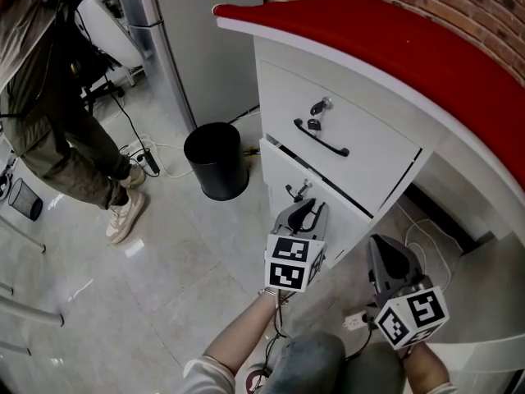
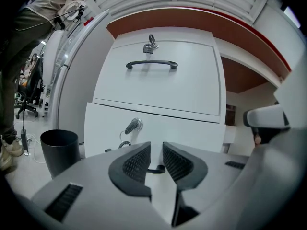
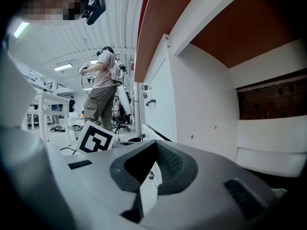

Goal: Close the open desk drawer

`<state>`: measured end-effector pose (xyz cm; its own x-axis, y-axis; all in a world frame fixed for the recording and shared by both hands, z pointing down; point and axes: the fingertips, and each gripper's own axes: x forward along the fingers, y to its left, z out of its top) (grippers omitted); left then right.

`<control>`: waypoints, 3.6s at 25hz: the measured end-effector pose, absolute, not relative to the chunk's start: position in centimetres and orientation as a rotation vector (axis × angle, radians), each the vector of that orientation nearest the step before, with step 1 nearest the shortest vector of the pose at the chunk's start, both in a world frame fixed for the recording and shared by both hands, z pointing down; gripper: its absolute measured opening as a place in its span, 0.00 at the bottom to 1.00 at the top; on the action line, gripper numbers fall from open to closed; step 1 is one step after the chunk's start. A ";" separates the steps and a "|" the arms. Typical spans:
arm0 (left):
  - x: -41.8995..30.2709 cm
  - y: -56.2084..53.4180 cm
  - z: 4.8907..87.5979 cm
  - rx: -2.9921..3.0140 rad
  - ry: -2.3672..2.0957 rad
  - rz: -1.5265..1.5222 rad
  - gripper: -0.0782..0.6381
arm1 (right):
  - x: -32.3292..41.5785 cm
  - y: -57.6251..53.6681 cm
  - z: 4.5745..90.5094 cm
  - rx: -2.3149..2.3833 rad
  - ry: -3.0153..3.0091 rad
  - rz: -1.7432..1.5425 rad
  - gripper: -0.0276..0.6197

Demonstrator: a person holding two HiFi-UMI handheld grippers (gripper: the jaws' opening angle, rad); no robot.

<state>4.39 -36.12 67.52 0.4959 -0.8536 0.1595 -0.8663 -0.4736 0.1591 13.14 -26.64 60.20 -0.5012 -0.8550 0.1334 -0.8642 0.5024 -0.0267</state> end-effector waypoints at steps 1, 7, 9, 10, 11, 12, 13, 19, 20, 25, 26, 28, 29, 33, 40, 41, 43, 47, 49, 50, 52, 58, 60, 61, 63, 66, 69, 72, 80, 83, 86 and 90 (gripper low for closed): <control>4.3 -36.1 67.5 2.522 -1.475 0.084 0.23 | 13.2 -26.7 60.2 1.513 -2.634 0.136 0.04; 4.6 -36.4 67.5 2.540 -1.469 0.117 0.23 | 13.3 -27.0 60.4 1.521 -2.629 0.145 0.04; 4.8 -36.6 67.5 2.541 -1.468 0.133 0.23 | 13.2 -27.0 60.5 1.519 -2.630 0.152 0.04; 4.8 -36.7 67.5 2.538 -1.470 0.134 0.23 | 13.2 -27.0 60.5 1.519 -2.631 0.155 0.04; 4.8 -36.8 67.5 2.535 -1.472 0.132 0.23 | 13.2 -26.9 60.6 1.518 -2.631 0.157 0.04; 4.8 -36.8 67.5 2.531 -1.473 0.127 0.23 | 13.2 -26.9 60.6 1.517 -2.631 0.158 0.04; 4.8 -36.9 67.5 2.529 -1.474 0.122 0.23 | 13.3 -27.0 60.6 1.517 -2.631 0.158 0.04; 5.0 -36.9 67.5 2.533 -1.473 0.111 0.23 | 13.7 -27.1 60.6 1.524 -2.626 0.164 0.04; 5.0 -36.9 67.5 2.535 -1.473 0.111 0.23 | 13.6 -27.1 60.7 1.523 -2.626 0.164 0.04; 5.4 -37.4 67.5 2.545 -1.471 0.122 0.23 | 13.5 -27.3 60.8 1.524 -2.629 0.167 0.04; 5.5 -37.6 67.5 2.544 -1.470 0.124 0.23 | 13.5 -27.3 60.8 1.526 -2.629 0.171 0.04; 5.6 -37.8 67.4 2.543 -1.469 0.122 0.23 | 13.6 -27.3 60.9 1.527 -2.626 0.177 0.04; 5.6 -37.8 67.4 2.544 -1.470 0.119 0.23 | 13.6 -27.3 60.9 1.527 -2.625 0.178 0.04; 5.6 -38.0 67.4 2.543 -1.474 0.108 0.23 | 14.1 -27.4 60.9 1.540 -2.622 0.179 0.04; 5.6 -38.2 67.5 2.538 -1.480 0.093 0.23 | 14.3 -27.5 61.0 1.545 -2.615 0.181 0.04; 5.6 -38.2 67.5 2.539 -1.480 0.094 0.23 | 14.3 -27.5 61.0 1.544 -2.615 0.181 0.04; 5.6 -38.2 67.5 2.539 -1.479 0.094 0.23 | 14.2 -27.4 61.1 1.544 -2.612 0.181 0.04; 5.6 -38.1 67.5 2.535 -1.487 0.085 0.23 | 14.2 -27.3 61.1 1.544 -2.605 0.180 0.04; 5.5 -38.0 67.5 2.531 -1.495 0.072 0.23 | 14.2 -27.3 61.1 1.544 -2.600 0.176 0.04; 5.5 -38.0 67.5 2.529 -1.495 0.064 0.23 | 14.2 -27.3 61.1 1.545 -2.597 0.174 0.04; 5.4 -37.8 67.5 2.528 -1.491 0.051 0.23 | 14.4 -27.4 61.0 1.547 -2.591 0.167 0.04; 4.3 -35.5 67.5 2.524 -1.499 0.010 0.23 | 14.5 -27.7 60.9 1.563 -2.593 0.166 0.04; 3.6 -34.0 67.5 2.528 -1.518 -0.009 0.23 | 14.4 -27.8 61.2 1.564 -2.598 0.179 0.04; 3.2 -33.2 67.5 2.528 -1.531 -0.013 0.23 | 14.3 -27.8 61.4 1.562 -2.600 0.188 0.04; 2.5 -31.8 67.5 2.518 -1.559 -0.029 0.19 | 14.3 -27.8 61.9 1.554 -2.605 0.206 0.04; 2.1 -30.2 67.5 2.504 -1.570 -0.044 0.16 | 14.1 -27.9 62.1 1.539 -2.634 0.238 0.04; 2.4 -29.2 66.8 2.501 -1.572 -0.050 0.13 | 13.7 -27.9 61.8 1.518 -2.662 0.230 0.04; 2.2 -28.2 65.3 2.504 -1.618 -0.035 0.12 | 12.6 -27.6 61.8 1.462 -2.668 0.206 0.04; 0.4 -24.6 58.5 2.492 -1.720 0.138 0.12 | 10.3 -24.5 57.3 1.283 -2.622 0.127 0.04; 0.0 -22.8 54.2 2.520 -1.675 0.218 0.12 | 9.8 -22.7 54.1 1.235 -2.583 0.111 0.04; 0.2 -21.8 49.2 2.521 -1.610 0.161 0.12 | 8.9 -21.3 50.6 1.161 -2.525 0.071 0.04; 0.8 -21.2 42.5 2.432 -1.558 0.148 0.12 | 8.2 -20.7 43.8 1.146 -2.525 0.134 0.04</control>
<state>0.80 -21.21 42.46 0.4232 -0.8795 0.2178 -0.9048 -0.3975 0.1531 8.24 -20.71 43.78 -0.6043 -0.7089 0.3637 -0.7433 0.6660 0.0628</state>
